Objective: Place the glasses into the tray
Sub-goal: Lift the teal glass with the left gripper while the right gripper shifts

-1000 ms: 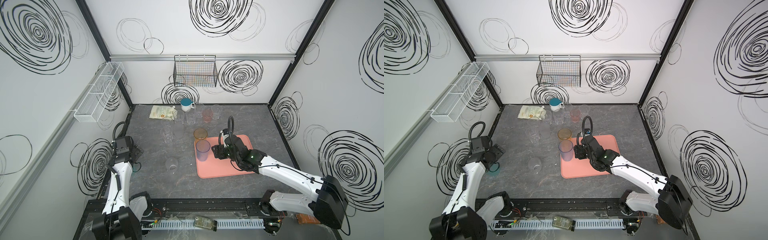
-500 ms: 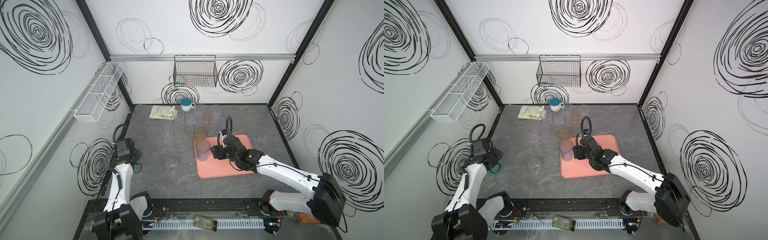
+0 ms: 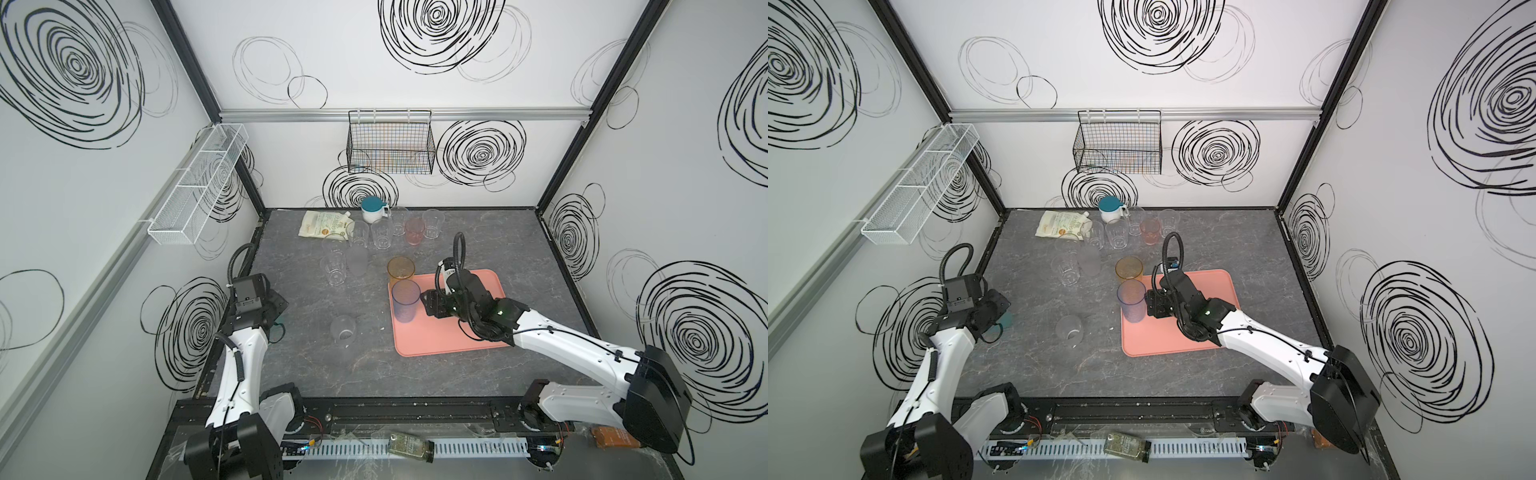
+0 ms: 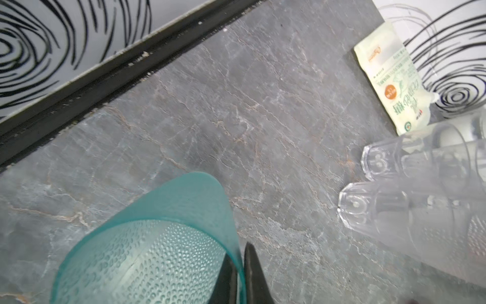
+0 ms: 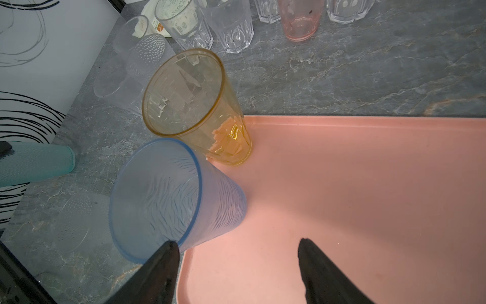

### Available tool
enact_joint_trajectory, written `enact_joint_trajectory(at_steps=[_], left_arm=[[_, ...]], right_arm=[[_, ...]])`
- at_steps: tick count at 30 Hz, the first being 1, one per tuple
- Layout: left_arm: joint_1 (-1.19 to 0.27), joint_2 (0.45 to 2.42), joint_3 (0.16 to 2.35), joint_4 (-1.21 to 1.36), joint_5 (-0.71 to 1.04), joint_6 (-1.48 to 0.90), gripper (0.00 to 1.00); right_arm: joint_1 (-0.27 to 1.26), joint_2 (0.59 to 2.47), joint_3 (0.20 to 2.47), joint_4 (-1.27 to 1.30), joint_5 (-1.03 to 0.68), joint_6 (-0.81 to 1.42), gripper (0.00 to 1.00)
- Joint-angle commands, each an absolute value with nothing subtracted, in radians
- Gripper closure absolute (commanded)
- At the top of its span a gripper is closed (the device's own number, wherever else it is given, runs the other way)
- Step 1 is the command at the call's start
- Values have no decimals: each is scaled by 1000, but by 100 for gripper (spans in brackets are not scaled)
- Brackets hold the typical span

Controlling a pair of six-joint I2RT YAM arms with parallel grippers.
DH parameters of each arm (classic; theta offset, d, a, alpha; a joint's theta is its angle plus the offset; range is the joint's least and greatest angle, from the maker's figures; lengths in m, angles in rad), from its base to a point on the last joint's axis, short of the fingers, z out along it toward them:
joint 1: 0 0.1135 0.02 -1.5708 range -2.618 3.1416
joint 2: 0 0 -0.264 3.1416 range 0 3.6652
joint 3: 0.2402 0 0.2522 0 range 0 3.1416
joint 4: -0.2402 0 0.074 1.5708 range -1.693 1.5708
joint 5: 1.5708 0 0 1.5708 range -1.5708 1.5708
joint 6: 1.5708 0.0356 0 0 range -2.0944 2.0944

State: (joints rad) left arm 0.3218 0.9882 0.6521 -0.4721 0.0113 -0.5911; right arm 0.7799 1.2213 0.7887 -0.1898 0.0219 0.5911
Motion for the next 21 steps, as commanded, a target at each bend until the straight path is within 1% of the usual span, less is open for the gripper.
enact_joint_trajectory(at_steps=[1,5,7,14,17,19,21], left_arm=[[236,965,732,-458,41,-582,100],[79,976,838,-485,-18,-562,100],[15,984,879,-497,-12,-556,100],[-248,1046,1167,-683,-38,-449,100],[-410,1087,1328,-781,-90,-407,100],[-542,1114,1402,-815,-120,-421,100],[-705,1153,1455,-809,-148,-458,100]], right_arm=[[770,1220,769,-173,31,616,24],[745,1193,753,-187,35,619,24],[724,1177,739,-186,32,620,24],[608,1125,702,-178,-5,627,24],[568,1123,695,-173,-12,609,24],[542,1135,696,-171,-13,596,24],[511,1151,703,-175,-19,595,24]])
